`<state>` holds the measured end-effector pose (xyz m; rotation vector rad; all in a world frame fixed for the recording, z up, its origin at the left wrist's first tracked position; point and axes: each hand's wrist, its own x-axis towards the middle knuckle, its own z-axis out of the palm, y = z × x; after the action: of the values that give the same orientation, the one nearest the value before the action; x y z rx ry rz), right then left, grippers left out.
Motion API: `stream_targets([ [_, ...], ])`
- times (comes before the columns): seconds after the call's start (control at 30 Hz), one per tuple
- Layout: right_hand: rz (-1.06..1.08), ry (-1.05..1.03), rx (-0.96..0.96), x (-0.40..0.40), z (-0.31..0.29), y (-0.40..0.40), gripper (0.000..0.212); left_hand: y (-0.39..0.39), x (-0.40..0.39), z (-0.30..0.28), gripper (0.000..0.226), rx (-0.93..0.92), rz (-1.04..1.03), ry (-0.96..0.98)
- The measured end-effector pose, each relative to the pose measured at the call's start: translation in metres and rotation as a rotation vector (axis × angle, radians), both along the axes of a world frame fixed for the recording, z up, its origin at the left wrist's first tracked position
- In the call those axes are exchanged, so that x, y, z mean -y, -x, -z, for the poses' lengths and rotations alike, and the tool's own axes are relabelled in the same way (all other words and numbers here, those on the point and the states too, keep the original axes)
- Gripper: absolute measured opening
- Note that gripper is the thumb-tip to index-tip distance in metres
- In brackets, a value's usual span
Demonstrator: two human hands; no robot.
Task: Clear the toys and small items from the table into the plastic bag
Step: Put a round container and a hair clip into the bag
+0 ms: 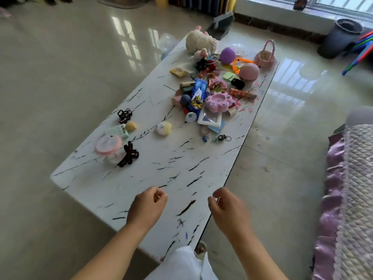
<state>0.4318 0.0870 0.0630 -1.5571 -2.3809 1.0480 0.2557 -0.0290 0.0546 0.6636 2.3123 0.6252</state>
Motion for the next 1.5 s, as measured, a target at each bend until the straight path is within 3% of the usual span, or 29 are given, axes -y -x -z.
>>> stream_targets([
  [0.3,-0.034,-0.001,0.080,0.081,-0.001,0.022,0.018,0.038,0.103,0.011,0.018,-0.037,-0.059,0.010],
  [0.63,-0.040,0.013,0.041,0.169,0.001,0.077,0.022,0.099,0.199,-0.003,0.014,-0.067,-0.074,0.017],
  [0.8,-0.057,0.004,0.026,0.163,0.018,0.133,0.024,0.149,0.174,0.007,0.006,-0.075,-0.030,-0.014],
  [1.07,-0.004,0.041,0.056,0.116,0.075,0.252,0.031,0.252,0.082,0.065,0.060,-0.107,0.137,0.039],
  [1.37,0.089,0.114,0.130,0.056,0.171,0.363,0.036,0.351,-0.022,0.155,0.105,-0.249,0.490,0.198],
  [1.5,0.133,0.097,0.127,0.043,0.200,0.388,0.041,0.366,-0.044,0.173,0.104,-0.261,0.566,0.150],
])
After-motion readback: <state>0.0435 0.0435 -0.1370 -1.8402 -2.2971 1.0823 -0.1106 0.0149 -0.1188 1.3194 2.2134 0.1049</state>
